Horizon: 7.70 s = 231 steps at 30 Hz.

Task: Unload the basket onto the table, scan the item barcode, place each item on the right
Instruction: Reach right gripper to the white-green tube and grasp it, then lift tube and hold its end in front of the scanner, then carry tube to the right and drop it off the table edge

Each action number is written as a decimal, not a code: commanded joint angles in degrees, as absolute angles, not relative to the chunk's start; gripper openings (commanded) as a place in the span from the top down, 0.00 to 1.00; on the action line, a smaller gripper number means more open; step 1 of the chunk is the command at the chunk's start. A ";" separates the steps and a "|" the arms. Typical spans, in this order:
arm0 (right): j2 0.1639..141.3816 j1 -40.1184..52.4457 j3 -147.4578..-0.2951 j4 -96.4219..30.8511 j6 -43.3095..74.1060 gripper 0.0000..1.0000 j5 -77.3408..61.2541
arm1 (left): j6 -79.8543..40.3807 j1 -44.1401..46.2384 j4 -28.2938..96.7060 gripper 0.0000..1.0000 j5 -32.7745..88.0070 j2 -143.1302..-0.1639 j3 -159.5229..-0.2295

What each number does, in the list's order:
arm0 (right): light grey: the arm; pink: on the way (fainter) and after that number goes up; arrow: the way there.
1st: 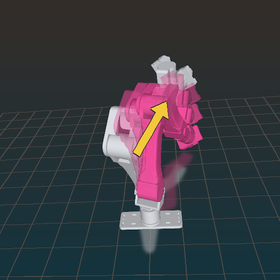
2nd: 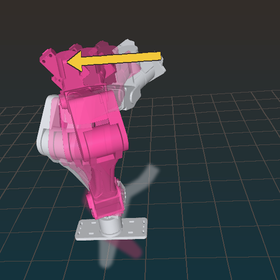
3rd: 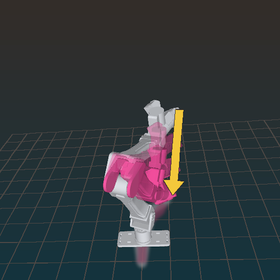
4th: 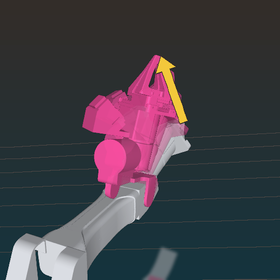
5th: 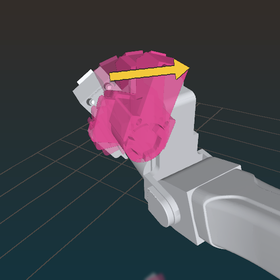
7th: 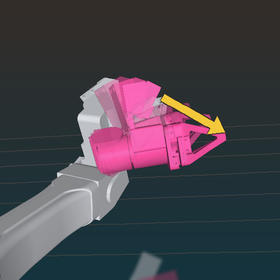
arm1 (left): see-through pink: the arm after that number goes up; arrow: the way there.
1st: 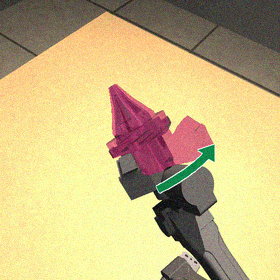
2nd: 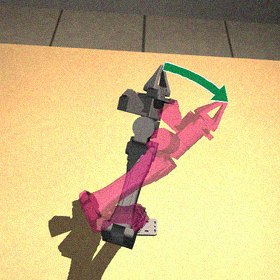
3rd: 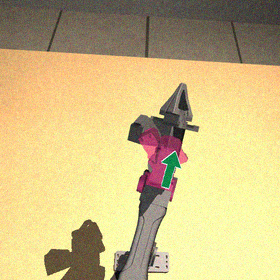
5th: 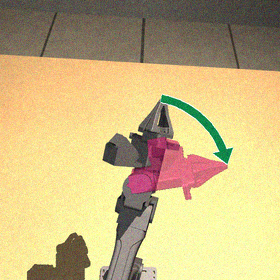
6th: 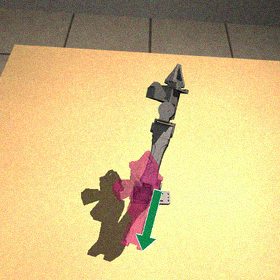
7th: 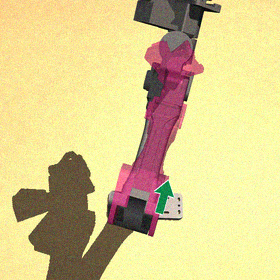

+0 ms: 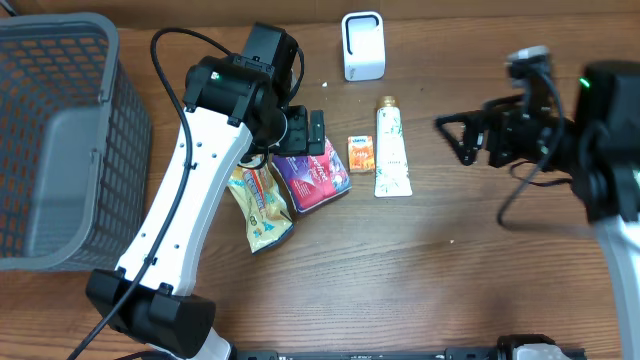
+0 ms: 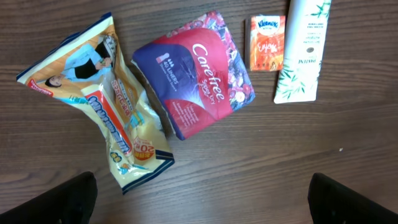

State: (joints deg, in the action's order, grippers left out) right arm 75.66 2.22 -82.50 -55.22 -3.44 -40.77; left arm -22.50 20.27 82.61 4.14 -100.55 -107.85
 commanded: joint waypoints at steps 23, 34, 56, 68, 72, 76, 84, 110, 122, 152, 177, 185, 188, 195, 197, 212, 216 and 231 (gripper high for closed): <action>99.70 16.10 -83.92 -39.90 12.01 0.10 -2.98 | -24.40 20.29 76.09 0.00 3.90 -100.68 -107.94; 108.75 20.91 -83.85 -34.48 5.72 0.16 4.23 | -44.38 15.27 80.47 0.00 -15.42 -100.84 -107.94; 118.34 20.88 -83.85 -35.05 2.98 0.22 11.20 | -43.75 15.00 80.79 0.00 -16.91 -102.26 -107.70; 118.43 21.17 -84.07 -34.35 -1.39 0.22 12.99 | -43.75 15.00 79.66 0.01 -10.87 -107.57 -107.70; 119.50 19.90 -83.99 -33.19 -1.58 0.20 10.20 | -43.75 15.00 79.57 0.00 -10.90 -107.57 -107.70; 120.38 17.43 -83.96 -33.23 -1.56 0.21 6.11 | -43.75 15.00 79.46 0.00 -10.90 -107.57 -107.70; 120.79 15.73 -83.29 -33.21 -1.30 0.49 6.28 | -43.75 15.00 79.46 0.00 -10.87 -107.57 -107.70; 120.77 -4.05 -103.35 -49.63 5.15 0.92 -65.30 | -43.75 15.00 79.46 0.01 -10.87 -107.57 -107.70; 120.79 -8.25 -103.35 -46.61 6.28 0.91 -89.95 | -43.75 15.00 79.46 0.01 -10.90 -107.57 -107.70; 120.79 -7.27 -103.35 -29.23 46.63 0.96 -89.91 | -43.75 15.00 79.46 0.00 -10.87 -107.57 -107.70; 120.79 15.00 -103.31 -16.53 13.61 0.96 -7.92 | -43.75 15.00 79.46 0.00 -10.90 -107.57 -107.70; 123.42 22.68 -103.20 -8.78 6.55 0.96 12.21 | -43.75 15.00 79.46 0.00 -10.90 -107.57 -107.70; 126.13 22.61 -103.20 -5.34 6.55 0.96 12.21 | -43.75 15.00 79.46 0.00 -10.90 -107.57 -107.70; 129.16 22.52 -103.20 -1.74 6.59 0.96 11.70 | -43.75 15.00 79.46 0.01 -10.90 -107.57 -107.70; 129.27 22.55 -103.15 -1.80 6.61 0.96 11.27 | -43.75 15.00 79.46 0.00 -10.87 -107.57 -107.70; 129.34 22.55 -103.15 -3.49 6.57 0.96 10.07 | -43.75 15.00 79.46 0.00 -10.87 -107.57 -107.70; 127.15 21.63 -103.15 -3.55 6.59 0.96 11.14 | -43.75 15.00 79.46 0.00 -10.90 -107.57 -107.70; 118.24 -9.65 -103.13 -30.39 21.45 0.96 18.61 | -43.75 15.00 79.46 0.00 -10.90 -107.57 -107.70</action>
